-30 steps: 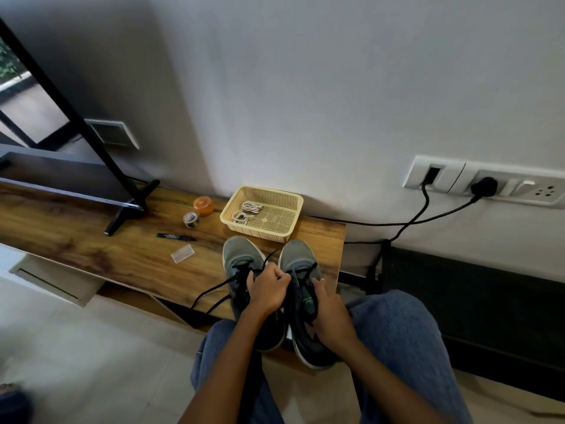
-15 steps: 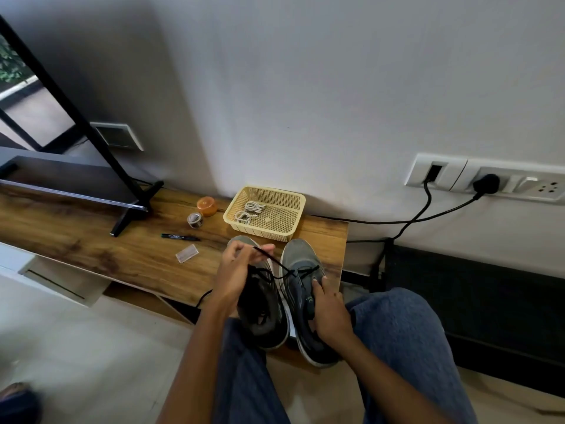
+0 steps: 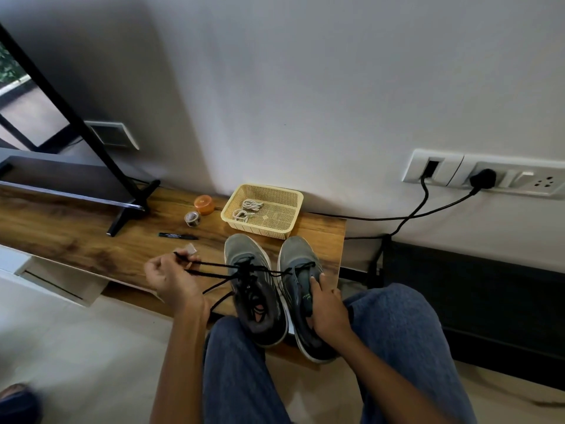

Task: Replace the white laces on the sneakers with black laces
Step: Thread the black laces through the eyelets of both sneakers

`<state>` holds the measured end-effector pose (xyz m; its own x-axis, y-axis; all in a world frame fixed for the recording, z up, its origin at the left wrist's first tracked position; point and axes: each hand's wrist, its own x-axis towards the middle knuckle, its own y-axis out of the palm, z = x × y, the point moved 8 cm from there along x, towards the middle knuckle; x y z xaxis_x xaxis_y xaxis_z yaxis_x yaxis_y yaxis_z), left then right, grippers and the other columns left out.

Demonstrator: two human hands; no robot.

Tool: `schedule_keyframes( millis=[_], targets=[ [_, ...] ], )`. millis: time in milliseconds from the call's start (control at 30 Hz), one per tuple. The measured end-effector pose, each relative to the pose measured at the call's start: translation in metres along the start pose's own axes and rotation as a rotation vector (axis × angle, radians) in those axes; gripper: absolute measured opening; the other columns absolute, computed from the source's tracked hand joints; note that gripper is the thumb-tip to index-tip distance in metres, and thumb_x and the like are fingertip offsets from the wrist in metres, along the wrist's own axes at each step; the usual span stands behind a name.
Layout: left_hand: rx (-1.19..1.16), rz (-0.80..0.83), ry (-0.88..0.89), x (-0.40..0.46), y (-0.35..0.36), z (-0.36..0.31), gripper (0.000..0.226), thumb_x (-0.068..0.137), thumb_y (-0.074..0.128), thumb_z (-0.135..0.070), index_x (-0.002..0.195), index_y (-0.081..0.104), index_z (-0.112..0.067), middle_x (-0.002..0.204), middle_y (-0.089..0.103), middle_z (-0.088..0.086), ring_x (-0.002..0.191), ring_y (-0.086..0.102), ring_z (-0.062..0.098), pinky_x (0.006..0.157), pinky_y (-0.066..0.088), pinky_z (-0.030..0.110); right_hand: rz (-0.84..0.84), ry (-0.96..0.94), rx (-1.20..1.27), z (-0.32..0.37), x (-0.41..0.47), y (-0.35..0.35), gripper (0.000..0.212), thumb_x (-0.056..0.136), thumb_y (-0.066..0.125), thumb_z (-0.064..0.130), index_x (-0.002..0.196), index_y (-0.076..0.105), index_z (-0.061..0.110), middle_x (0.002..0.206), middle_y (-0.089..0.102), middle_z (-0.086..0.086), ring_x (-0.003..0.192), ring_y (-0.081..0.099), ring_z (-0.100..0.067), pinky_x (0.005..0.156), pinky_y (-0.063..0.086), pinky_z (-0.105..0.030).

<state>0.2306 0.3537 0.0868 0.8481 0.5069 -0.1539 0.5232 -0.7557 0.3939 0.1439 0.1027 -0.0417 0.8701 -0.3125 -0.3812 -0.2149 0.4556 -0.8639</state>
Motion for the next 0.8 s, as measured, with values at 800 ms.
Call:
schedule_keyframes(
  millis=[800],
  targets=[
    [1.700, 0.728, 0.314, -0.059, 0.075, 0.144, 0.022, 0.097, 0.049, -0.040, 0.101, 0.069, -0.031, 0.101, 0.068, -0.006, 0.110, 0.050, 0.015, 0.097, 0.022, 0.038, -0.024, 0.007, 0.024, -0.003, 0.005, 0.005, 0.081, 0.089, 0.059, 0.010, 0.152, 0.009, 0.018, 0.161, -0.001, -0.004, 0.138, 0.022, -0.036, 0.101, 0.042, -0.041]
  ],
)
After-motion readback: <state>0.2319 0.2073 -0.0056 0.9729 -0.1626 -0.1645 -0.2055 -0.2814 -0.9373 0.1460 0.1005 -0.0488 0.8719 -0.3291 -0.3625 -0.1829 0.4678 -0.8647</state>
